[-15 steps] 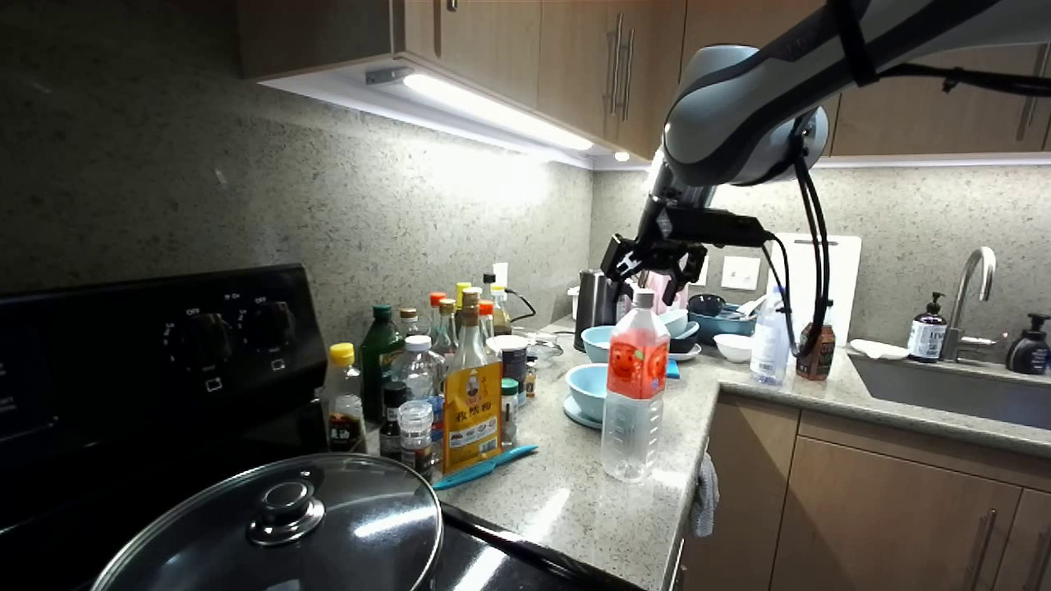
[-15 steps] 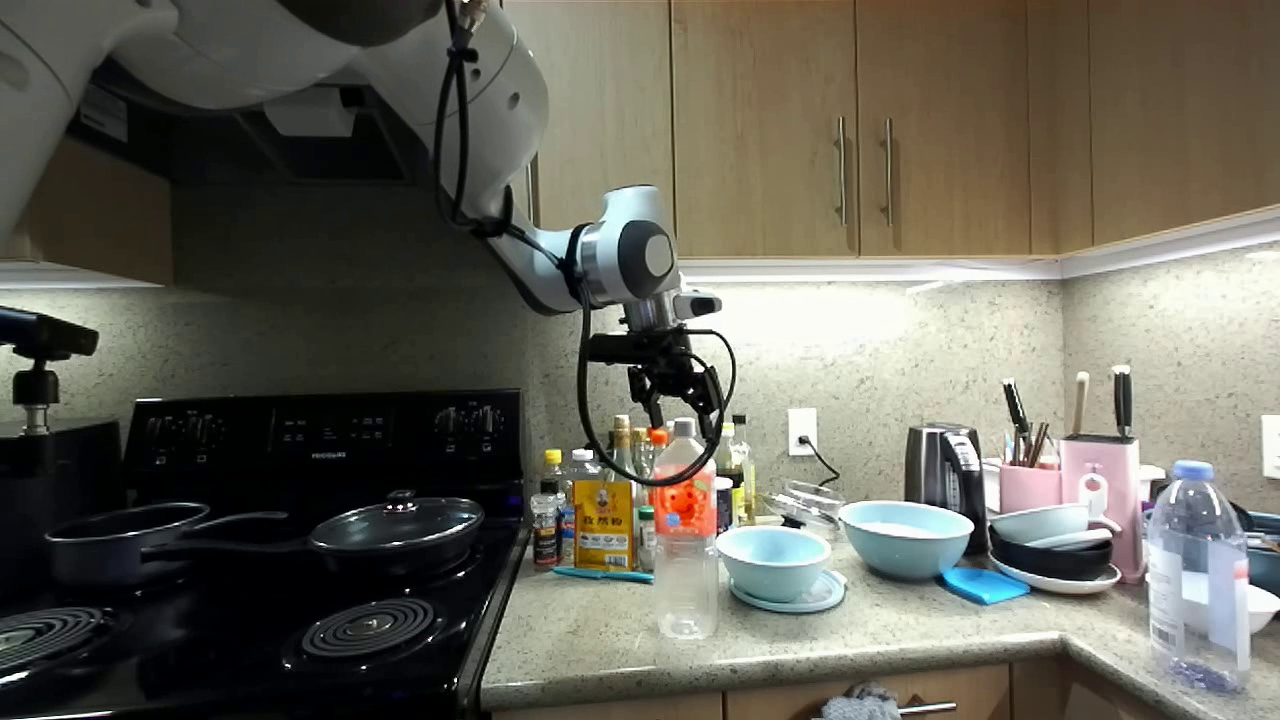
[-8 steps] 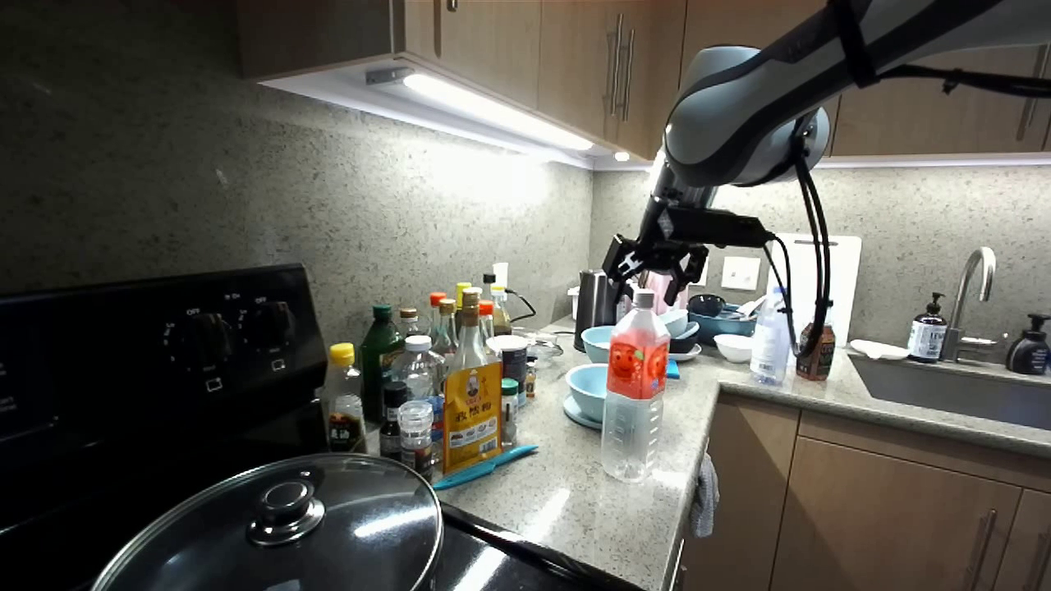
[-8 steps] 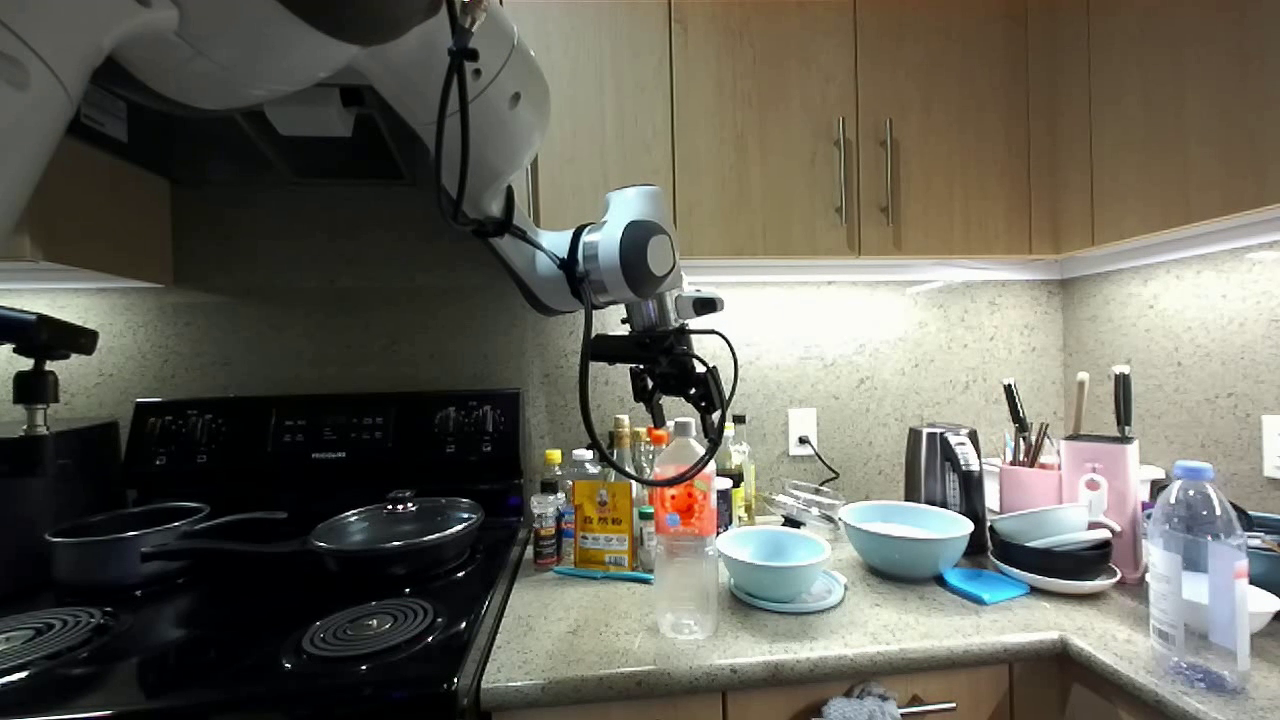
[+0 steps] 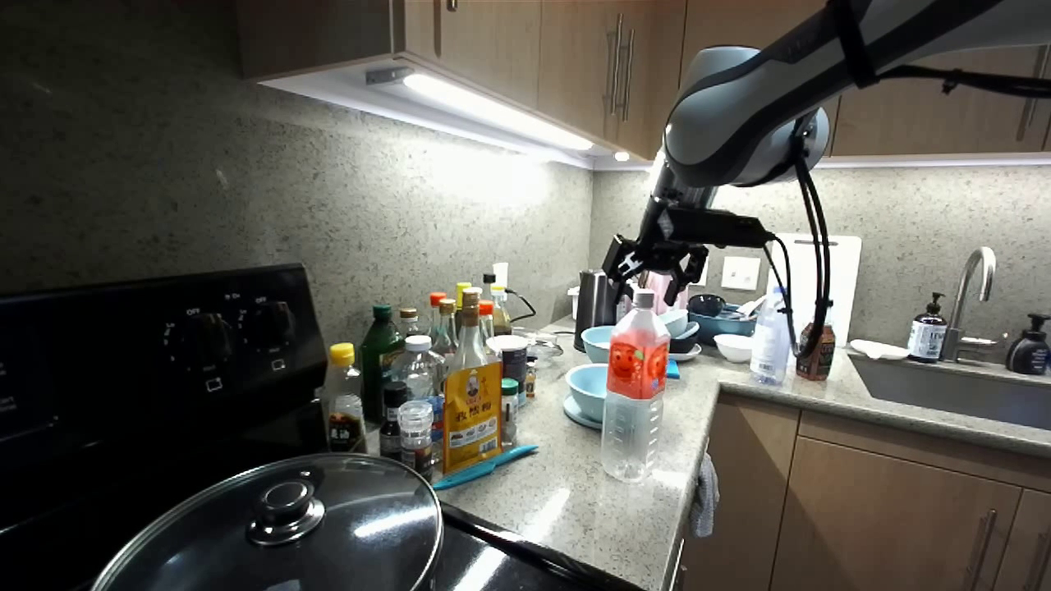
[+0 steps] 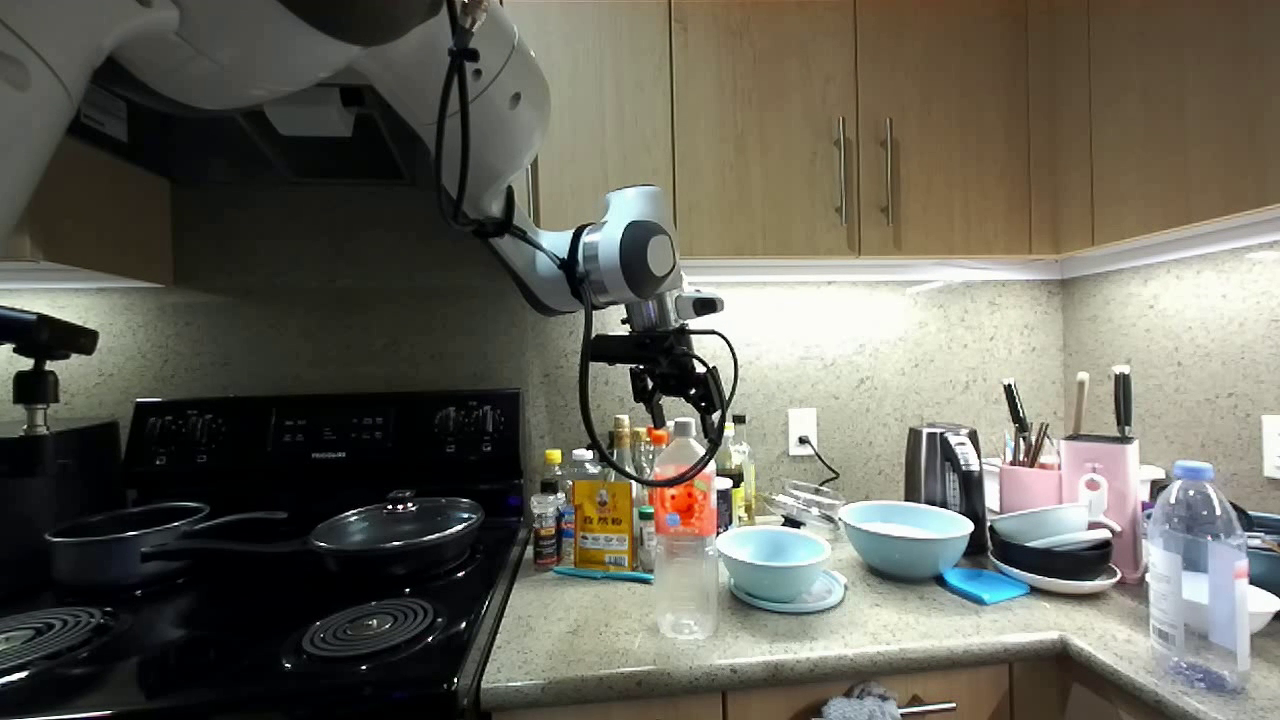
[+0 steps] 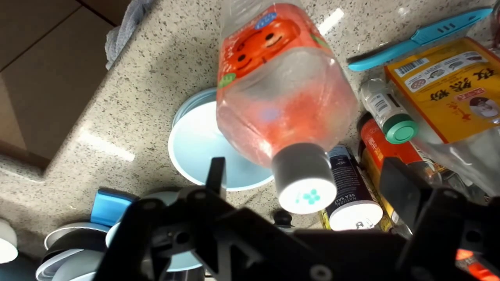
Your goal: Pick up the bottle from the counter and put it on the floor
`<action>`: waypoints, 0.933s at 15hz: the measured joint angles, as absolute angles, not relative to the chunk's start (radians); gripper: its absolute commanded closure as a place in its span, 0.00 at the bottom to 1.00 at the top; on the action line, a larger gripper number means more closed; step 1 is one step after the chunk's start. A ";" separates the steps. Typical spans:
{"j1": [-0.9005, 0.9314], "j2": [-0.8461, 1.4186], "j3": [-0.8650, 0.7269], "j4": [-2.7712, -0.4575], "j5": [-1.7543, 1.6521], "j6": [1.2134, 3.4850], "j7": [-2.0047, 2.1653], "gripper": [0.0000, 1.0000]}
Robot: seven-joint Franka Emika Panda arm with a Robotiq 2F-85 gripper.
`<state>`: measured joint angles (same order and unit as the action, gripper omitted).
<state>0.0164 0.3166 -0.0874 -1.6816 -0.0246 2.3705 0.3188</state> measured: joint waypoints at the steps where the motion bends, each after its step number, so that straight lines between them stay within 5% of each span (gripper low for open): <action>1: 0.016 0.317 -0.087 -1.682 -0.025 2.370 0.319 0.25; 2: 0.016 0.317 -0.087 -1.682 -0.024 2.370 0.319 0.26; 11: 0.016 0.317 -0.079 -1.682 -0.007 2.368 0.318 0.85; 14: 0.015 0.316 -0.079 -1.680 -0.006 2.366 0.317 0.88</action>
<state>0.0146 0.3159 -0.0791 -1.6799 -0.0056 2.3664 0.3173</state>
